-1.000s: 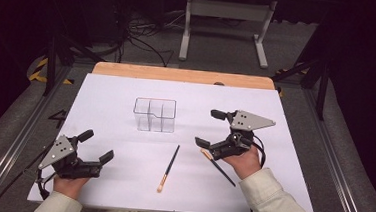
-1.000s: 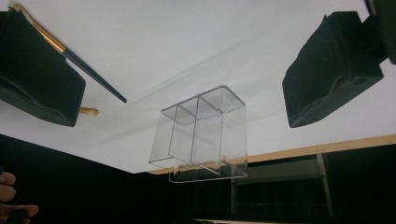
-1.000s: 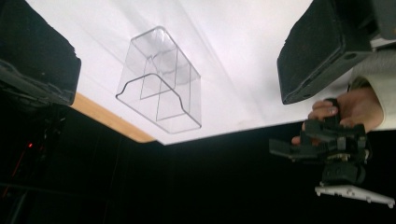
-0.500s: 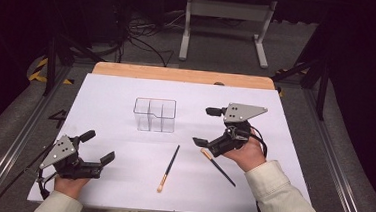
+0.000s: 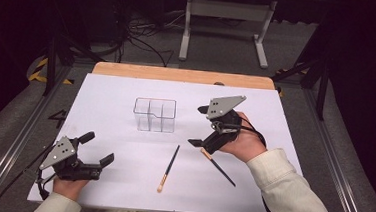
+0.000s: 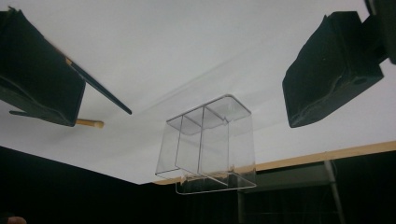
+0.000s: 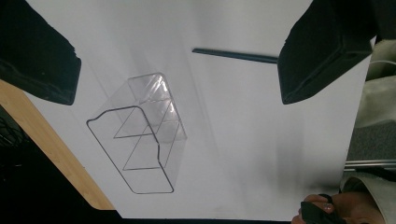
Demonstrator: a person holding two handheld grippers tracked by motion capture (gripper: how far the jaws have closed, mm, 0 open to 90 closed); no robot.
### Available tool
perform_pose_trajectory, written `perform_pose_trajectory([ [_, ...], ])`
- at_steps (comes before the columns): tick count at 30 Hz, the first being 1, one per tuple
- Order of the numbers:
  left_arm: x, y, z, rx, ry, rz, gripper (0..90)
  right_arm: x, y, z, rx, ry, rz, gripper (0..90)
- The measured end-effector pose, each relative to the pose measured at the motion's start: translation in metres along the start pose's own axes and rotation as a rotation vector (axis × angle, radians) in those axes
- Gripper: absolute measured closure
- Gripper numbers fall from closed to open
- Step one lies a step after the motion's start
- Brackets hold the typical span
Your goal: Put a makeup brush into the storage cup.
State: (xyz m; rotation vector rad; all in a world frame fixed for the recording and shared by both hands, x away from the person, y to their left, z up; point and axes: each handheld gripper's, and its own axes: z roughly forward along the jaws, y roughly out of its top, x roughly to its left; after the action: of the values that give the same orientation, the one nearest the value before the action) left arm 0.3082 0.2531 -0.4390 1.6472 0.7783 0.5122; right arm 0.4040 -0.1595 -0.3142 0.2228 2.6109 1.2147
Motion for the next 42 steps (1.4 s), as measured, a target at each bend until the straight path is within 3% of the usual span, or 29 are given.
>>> perform_pose_trajectory([
  [13, 0.0, -0.003, -0.008, 0.009, 0.022, -0.002, 0.2, -0.002, 0.021, 0.016, 0.124, 0.069, -0.092, 0.6],
  [17, 0.0, -0.003, -0.006, 0.011, 0.018, -0.005, 0.2, -0.002, 0.03, 0.028, 0.207, 0.094, -0.134, 0.7],
  [28, 0.001, -0.003, -0.003, 0.013, 0.013, -0.003, 0.2, -0.001, 0.046, 0.041, 0.292, 0.13, -0.18, 0.7],
  [34, 0.001, -0.002, -0.003, 0.003, 0.004, -0.02, 0.2, 0.004, 0.051, 0.051, 0.314, 0.206, -0.227, 0.8],
  [42, 0.002, -0.002, -0.002, 0.006, 0.002, -0.017, 0.2, 0.01, 0.056, 0.064, 0.399, 0.255, -0.291, 1.8],
])
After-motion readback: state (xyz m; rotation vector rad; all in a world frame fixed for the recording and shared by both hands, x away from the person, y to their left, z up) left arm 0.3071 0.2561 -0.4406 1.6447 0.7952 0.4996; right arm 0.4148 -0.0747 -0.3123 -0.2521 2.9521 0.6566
